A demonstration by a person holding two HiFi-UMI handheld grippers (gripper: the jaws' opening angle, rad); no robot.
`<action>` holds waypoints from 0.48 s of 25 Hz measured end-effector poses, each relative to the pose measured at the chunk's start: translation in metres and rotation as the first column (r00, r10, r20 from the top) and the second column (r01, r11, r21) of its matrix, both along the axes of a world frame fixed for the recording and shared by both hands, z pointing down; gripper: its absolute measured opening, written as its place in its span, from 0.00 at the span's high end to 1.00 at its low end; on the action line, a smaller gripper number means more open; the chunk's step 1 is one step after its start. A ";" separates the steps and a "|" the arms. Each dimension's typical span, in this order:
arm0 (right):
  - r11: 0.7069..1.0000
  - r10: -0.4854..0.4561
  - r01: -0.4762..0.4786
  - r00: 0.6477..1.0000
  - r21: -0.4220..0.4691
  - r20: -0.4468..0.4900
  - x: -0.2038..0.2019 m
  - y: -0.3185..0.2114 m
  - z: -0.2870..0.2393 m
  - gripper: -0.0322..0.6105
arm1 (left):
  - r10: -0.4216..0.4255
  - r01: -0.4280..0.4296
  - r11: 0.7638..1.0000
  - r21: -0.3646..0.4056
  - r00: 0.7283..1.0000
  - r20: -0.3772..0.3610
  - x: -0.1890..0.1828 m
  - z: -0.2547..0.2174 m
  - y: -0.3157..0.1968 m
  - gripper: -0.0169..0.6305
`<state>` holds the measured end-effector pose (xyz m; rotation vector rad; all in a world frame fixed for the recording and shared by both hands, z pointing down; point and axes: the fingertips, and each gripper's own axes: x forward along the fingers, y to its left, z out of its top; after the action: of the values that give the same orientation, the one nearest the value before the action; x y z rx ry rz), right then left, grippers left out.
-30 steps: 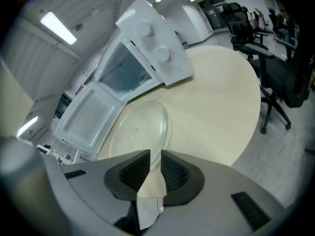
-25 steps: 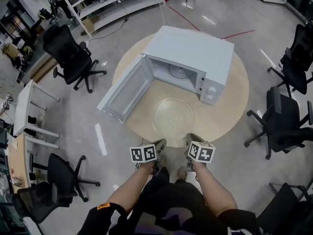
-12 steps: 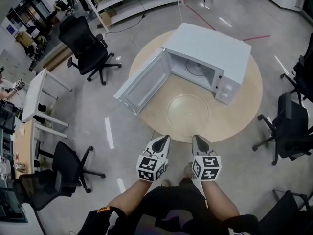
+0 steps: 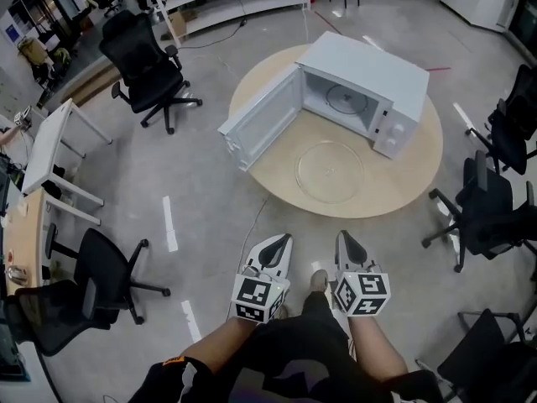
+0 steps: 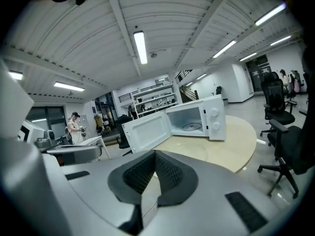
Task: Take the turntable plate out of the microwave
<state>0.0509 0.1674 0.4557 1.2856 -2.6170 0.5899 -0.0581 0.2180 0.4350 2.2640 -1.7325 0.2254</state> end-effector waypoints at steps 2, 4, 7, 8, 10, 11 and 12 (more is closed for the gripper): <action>1.000 0.011 -0.011 1.000 0.010 -0.003 -0.004 0.025 -0.006 0.92 | -0.002 0.003 1.000 0.014 1.000 -0.013 -0.007 -0.006 0.023 0.90; 1.000 0.019 -0.019 1.000 0.021 -0.011 -0.006 0.050 -0.013 0.92 | 0.000 0.000 1.000 0.025 1.000 -0.027 -0.011 -0.012 0.045 0.90; 0.999 0.032 -0.031 0.999 0.038 -0.020 -0.004 0.082 -0.026 0.92 | 0.012 -0.010 0.999 0.036 0.999 -0.042 -0.012 -0.021 0.074 0.90; 0.998 0.034 -0.033 0.999 0.047 -0.023 -0.003 0.091 -0.031 0.92 | 0.015 -0.013 0.999 0.041 0.999 -0.046 -0.012 -0.025 0.083 0.90; 0.997 0.037 -0.034 0.999 0.067 -0.032 0.002 0.108 -0.043 0.92 | 0.016 -0.013 0.999 0.049 0.999 -0.052 -0.010 -0.033 0.098 0.90; 0.997 0.037 -0.034 0.999 0.074 -0.034 0.005 0.115 -0.048 0.92 | 0.015 -0.012 0.998 0.054 0.998 -0.055 -0.009 -0.037 0.105 0.90; 0.996 0.038 -0.035 0.999 0.081 -0.034 0.009 0.122 -0.053 0.92 | 0.013 -0.010 0.998 0.060 0.998 -0.057 -0.007 -0.041 0.112 0.90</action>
<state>0.0594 0.2892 0.4031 1.3565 -2.6190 0.4670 -0.0653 0.3297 0.3937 2.2994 -1.7192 0.1110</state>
